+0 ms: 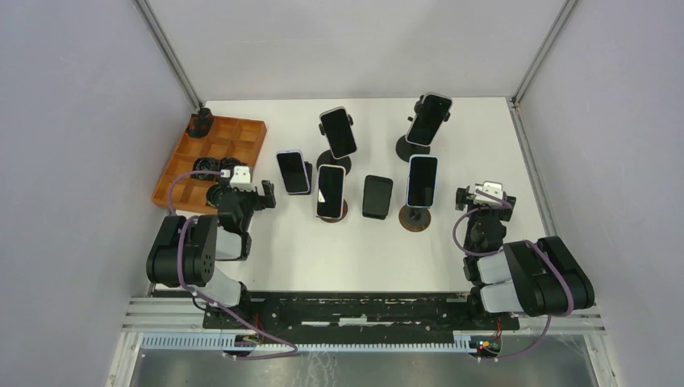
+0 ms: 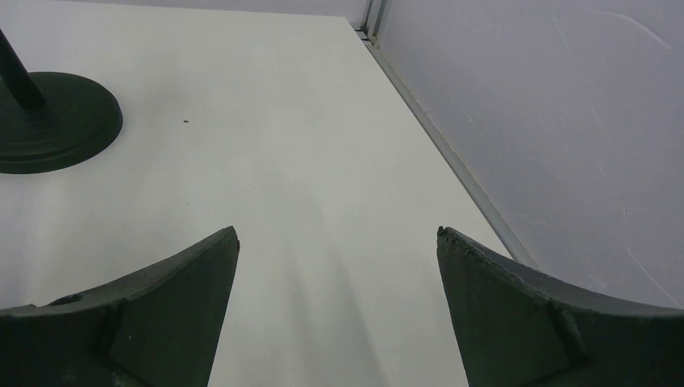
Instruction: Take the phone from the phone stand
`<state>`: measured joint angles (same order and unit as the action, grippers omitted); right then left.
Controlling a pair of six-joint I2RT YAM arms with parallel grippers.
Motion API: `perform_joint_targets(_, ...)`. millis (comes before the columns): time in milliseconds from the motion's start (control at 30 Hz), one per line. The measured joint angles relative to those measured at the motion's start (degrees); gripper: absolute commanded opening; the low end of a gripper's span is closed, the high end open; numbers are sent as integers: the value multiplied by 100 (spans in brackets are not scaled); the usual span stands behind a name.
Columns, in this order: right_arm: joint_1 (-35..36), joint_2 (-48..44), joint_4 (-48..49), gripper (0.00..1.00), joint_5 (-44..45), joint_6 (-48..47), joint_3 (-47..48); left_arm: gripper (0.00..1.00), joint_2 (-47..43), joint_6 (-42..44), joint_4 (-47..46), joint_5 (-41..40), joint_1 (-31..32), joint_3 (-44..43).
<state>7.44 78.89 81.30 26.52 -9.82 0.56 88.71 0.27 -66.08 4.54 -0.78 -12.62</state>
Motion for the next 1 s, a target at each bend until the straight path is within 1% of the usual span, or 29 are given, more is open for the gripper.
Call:
perform_joint_targets(367,0,0,0,98,0,0,0,100,0,0,-2,2,0,0)
perform_joint_targets(433,0,0,0,98,0,0,0,100,-48,0,114,52,-2,-24)
perform_joint_targets(500,0,0,0,98,0,0,0,100,-238,0,944,122,-2,-374)
perform_joint_targets(567,0,0,0,98,7,4,0,100,-310,52,2074,214,-2,-1169)
perform_joint_targets(633,0,-28,-35,98,33,35,0,100,-295,227,3230,409,-15,-2280)
perform_joint_targets(667,0,-63,-59,98,28,37,0,100,-295,350,3668,527,-31,-2765)
perform_joint_targets(733,0,-173,-92,98,15,37,0,100,-295,586,4321,739,-68,-3449)
perform_joint_targets(800,0,-409,-142,98,72,57,0,100,-289,844,5031,1021,-129,-3884)
perform_joint_targets(867,9,-898,-435,98,229,125,0,100,-210,1143,5836,1390,-201,-4214)
perform_joint_targets(933,7,-1620,-1095,98,450,387,2,100,-96,1429,6483,1698,-245,-4395)
perform_joint_targets(1000,4,-2328,-1998,98,605,752,24,100,20,1731,7075,1989,-286,-4487)
